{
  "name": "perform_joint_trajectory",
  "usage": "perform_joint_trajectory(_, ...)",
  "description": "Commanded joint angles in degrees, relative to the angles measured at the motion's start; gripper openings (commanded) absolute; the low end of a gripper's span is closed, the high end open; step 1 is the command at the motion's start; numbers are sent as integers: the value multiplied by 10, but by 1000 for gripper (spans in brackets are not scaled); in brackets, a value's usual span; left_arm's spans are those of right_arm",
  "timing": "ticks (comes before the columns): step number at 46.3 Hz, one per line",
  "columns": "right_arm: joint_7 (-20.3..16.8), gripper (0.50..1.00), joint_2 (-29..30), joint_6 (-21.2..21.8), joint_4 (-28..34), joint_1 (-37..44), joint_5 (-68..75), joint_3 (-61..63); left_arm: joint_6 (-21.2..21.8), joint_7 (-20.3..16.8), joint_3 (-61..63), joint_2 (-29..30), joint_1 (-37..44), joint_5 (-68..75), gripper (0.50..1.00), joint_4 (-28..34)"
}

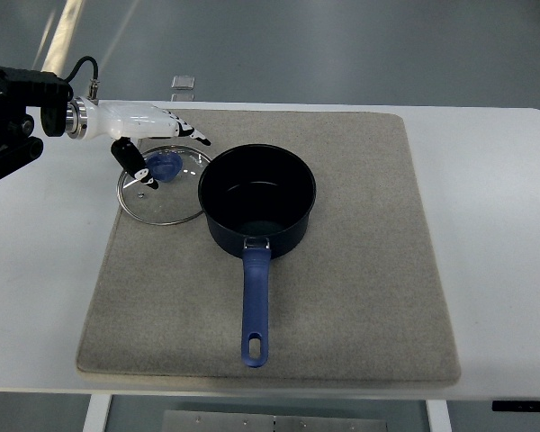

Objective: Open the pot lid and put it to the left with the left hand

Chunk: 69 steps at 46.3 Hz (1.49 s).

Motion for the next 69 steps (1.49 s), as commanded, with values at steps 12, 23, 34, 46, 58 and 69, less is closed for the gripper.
perform_joint_trajectory(12,0,915,0,0,0,0,0,0,1,0,-42,-27,2,-191,964,6)
perform_joint_trajectory(23,0,915,0,0,0,0,0,0,13,0,-97,-56,28,-346,964,27)
perform_joint_trajectory(34,0,915,0,0,0,0,0,0,36,0,-116,-141,32,-487,964,169)
perform_joint_trajectory(46,0,915,0,0,0,0,0,0,26,0,-118,-169,33,-643,964,229)
perform_joint_trajectory(58,0,915,0,0,0,0,0,0,-31,0,-148,-169,63,-751,964,235)
perform_joint_trajectory(69,0,915,0,0,0,0,0,0,-74,0,-228,-191,95,-765,964,279)
